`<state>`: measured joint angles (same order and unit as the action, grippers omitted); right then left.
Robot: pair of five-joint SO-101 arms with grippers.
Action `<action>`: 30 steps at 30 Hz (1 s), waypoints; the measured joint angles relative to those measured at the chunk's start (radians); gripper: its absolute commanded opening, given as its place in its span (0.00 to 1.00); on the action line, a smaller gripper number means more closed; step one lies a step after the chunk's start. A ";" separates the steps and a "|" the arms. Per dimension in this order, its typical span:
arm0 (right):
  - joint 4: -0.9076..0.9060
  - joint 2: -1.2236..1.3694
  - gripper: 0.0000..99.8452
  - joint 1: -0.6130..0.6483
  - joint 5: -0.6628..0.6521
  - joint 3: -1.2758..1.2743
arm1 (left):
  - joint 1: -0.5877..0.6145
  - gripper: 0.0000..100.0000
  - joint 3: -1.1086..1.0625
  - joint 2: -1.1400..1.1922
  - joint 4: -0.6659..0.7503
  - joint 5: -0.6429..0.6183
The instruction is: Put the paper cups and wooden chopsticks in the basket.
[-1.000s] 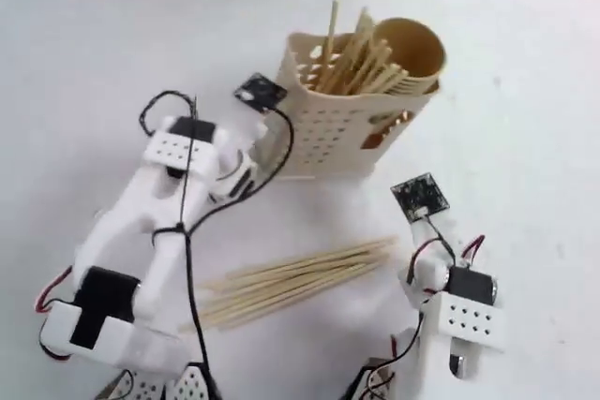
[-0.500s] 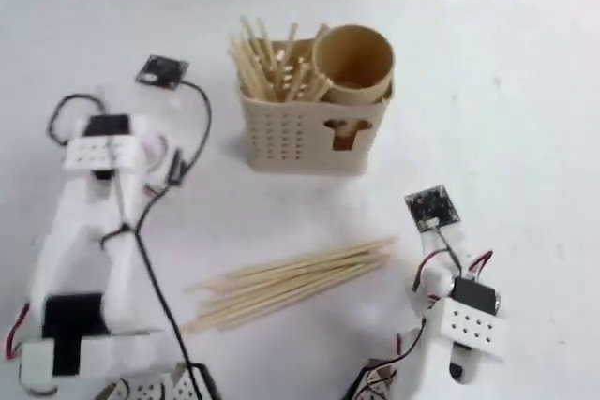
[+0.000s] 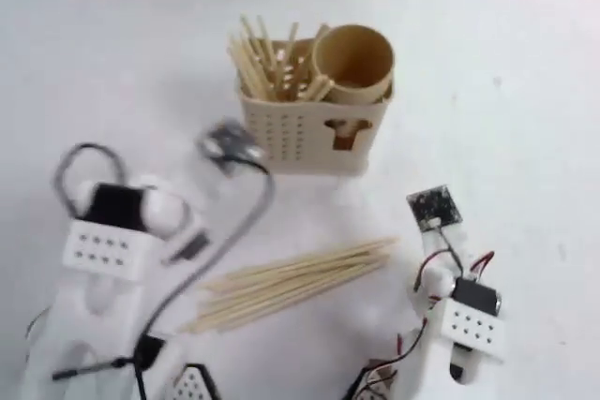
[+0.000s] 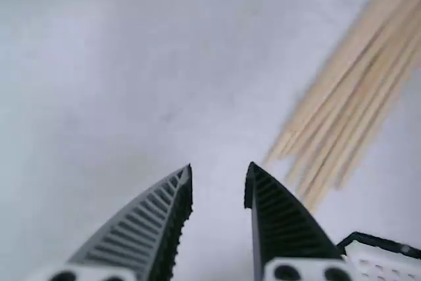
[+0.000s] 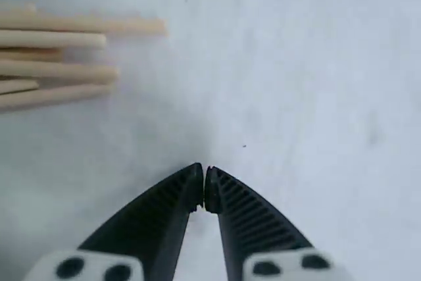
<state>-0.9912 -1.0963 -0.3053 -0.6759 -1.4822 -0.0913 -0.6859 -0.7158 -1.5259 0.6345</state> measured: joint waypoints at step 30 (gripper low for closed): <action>-0.041 -0.193 0.02 0.000 0.000 -0.063 | -0.456 0.17 -0.002 0.712 0.612 0.091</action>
<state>-1.0326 -1.2896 -0.3053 -0.6759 -1.5451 -0.5470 -0.6874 -0.0038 -0.9137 0.7250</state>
